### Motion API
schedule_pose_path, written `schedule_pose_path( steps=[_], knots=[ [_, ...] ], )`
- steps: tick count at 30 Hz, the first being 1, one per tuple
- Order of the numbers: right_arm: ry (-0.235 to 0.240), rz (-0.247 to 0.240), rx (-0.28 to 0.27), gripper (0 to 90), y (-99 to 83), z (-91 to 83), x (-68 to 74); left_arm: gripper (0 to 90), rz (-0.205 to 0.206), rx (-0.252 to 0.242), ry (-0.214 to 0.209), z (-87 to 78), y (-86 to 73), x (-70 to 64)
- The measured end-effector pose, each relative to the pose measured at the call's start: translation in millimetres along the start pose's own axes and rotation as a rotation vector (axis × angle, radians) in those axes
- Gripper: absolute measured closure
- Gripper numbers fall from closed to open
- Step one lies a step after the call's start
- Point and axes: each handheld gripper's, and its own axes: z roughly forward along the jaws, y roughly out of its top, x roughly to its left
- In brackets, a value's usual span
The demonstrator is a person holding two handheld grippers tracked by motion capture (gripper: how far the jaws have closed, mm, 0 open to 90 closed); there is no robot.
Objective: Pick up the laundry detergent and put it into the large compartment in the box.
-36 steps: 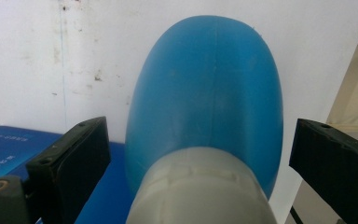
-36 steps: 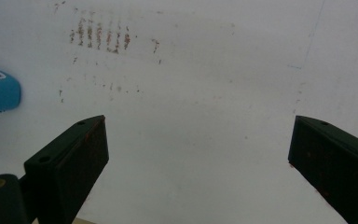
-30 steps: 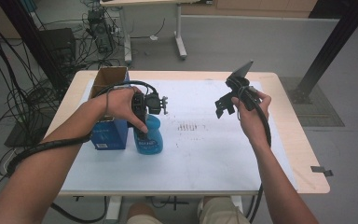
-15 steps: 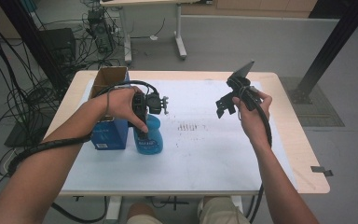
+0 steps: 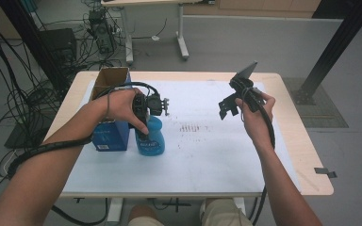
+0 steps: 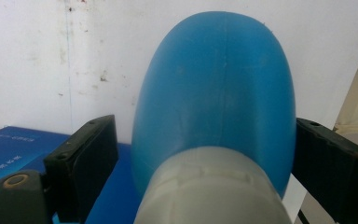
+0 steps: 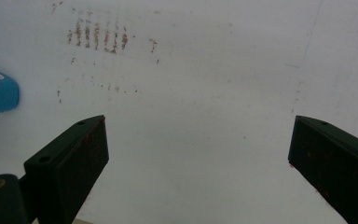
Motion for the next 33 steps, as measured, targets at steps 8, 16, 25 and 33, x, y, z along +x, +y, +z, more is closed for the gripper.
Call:
schedule_pose_path(
  steps=[8, 16, 25, 33],
  knots=[
    [-0.003, 0.001, 0.000, 4.8, 0.4, 0.4, 0.5, 16.8, 0.009, 0.001, 0.010, 1.3, 1.3, -0.9],
    [-0.003, 0.001, 0.006, 4.8, 1.7, 2.6, 1.3, 20.6, 0.013, 0.006, 0.005, 3.5, 0.6, 0.3],
    [-0.007, 0.000, 0.009, 4.8, 3.4, 4.0, 2.9, 25.6, 0.016, 0.004, 0.004, 5.3, 0.3, 1.3],
    [-0.005, 0.001, 0.011, 4.9, 4.1, 5.6, 2.3, 28.2, 0.017, 0.005, -0.001, 5.6, 3.0, 2.5]
  ],
)
